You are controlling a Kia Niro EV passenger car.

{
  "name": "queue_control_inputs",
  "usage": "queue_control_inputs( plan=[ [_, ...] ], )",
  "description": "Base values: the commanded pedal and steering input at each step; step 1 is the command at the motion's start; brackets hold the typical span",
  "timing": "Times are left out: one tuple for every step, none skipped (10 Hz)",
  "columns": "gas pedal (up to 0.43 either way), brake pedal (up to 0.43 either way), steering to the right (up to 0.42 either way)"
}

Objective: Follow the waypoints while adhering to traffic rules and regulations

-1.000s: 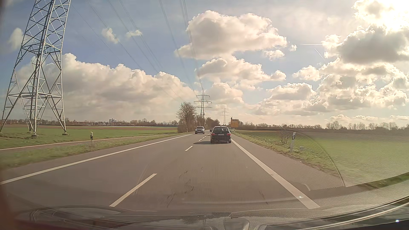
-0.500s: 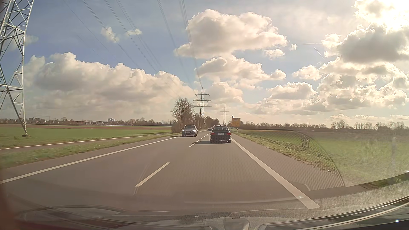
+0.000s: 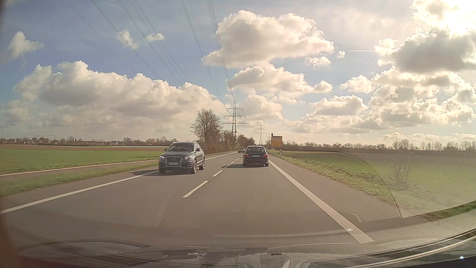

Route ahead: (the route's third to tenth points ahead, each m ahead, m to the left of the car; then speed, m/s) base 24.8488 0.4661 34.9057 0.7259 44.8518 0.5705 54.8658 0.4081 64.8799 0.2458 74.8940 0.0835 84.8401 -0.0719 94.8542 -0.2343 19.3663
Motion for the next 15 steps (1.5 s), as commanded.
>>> queue_control_inputs(
  plan=[
    [0.138, 0.0, 0.002],
    [0.138, 0.0, 0.002],
    [0.138, 0.0, 0.002],
    [0.138, 0.0, 0.002],
    [0.138, 0.0, 0.002],
    [0.138, 0.0, 0.002],
    [0.138, 0.0, 0.002],
    [0.13, 0.0, 0.002],
    [0.13, 0.0, 0.002],
    [0.13, 0.0, 0.002],
    [0.13, 0.0, 0.002],
    [0.13, 0.0, 0.001],
    [0.13, 0.0, 0.001],
    [0.13, 0.0, 0.001],
    [0.13, 0.0, 0.001]
  ],
)
